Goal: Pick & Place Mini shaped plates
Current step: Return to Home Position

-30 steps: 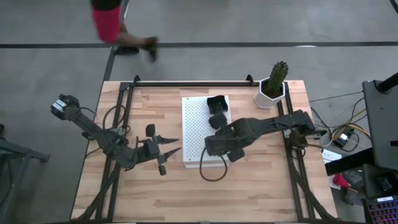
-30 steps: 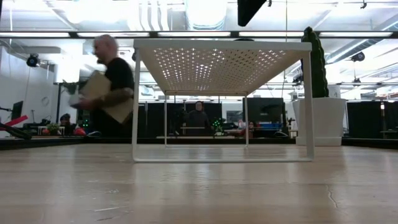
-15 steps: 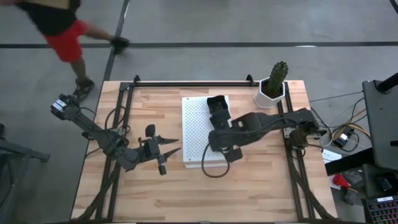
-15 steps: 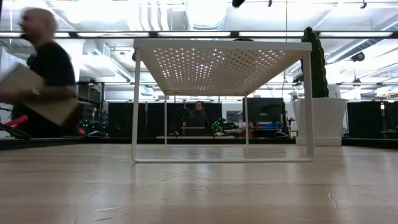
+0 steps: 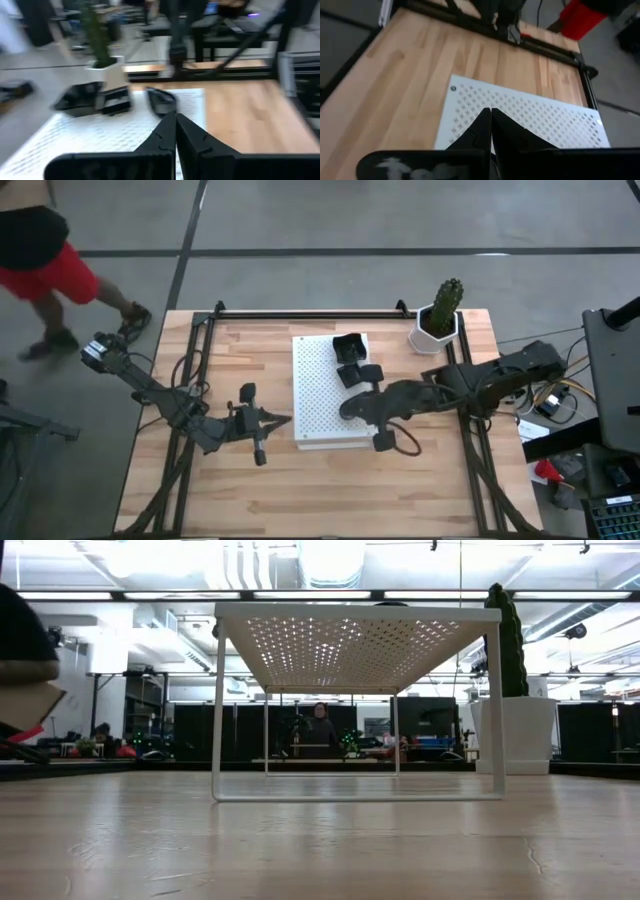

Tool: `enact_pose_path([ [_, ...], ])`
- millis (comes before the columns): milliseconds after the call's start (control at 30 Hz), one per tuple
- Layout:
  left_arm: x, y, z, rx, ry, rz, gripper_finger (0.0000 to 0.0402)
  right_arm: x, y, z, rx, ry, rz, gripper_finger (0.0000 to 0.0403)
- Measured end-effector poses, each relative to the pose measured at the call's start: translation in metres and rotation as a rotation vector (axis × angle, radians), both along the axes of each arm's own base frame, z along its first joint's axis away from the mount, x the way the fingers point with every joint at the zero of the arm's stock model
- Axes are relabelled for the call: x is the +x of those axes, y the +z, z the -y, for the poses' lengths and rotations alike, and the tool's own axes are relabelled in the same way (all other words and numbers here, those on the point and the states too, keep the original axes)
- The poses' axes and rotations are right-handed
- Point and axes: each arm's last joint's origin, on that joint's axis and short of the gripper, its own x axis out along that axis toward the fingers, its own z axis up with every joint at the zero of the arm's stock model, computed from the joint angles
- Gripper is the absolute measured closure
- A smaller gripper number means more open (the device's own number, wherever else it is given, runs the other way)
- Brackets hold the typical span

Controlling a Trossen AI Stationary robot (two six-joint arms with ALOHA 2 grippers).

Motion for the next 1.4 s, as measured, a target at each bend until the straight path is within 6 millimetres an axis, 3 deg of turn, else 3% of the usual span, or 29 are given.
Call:
enact_pose_path([
  [167,0.01,-0.004,-0.009,-0.056,-0.171,0.038,0.04,-0.016,-0.025,0.002,0.048,0.021,0.107,0.0394],
  [333,0.008,-0.02,-0.026,-0.061,-0.214,0.075,0.0401,-0.034,-0.041,0.001,0.108,0.047,0.198,0.0394],
  [867,-0.061,-0.078,-0.067,-0.079,-0.432,0.34,0.0401,-0.066,-0.082,0.003,0.154,0.084,0.326,0.0394],
  [1000,-0.066,-0.087,-0.081,-0.118,-0.465,0.384,0.0401,-0.074,-0.086,0.005,0.195,0.132,0.347,0.0394],
  [1167,-0.064,-0.095,-0.096,-0.159,-0.432,0.319,0.0401,-0.087,-0.102,0.009,0.252,0.137,0.392,0.0394],
  [1400,-0.072,-0.095,-0.101,-0.172,-0.424,0.293,0.0401,-0.117,-0.118,0.022,0.281,0.103,0.455,0.0394],
])
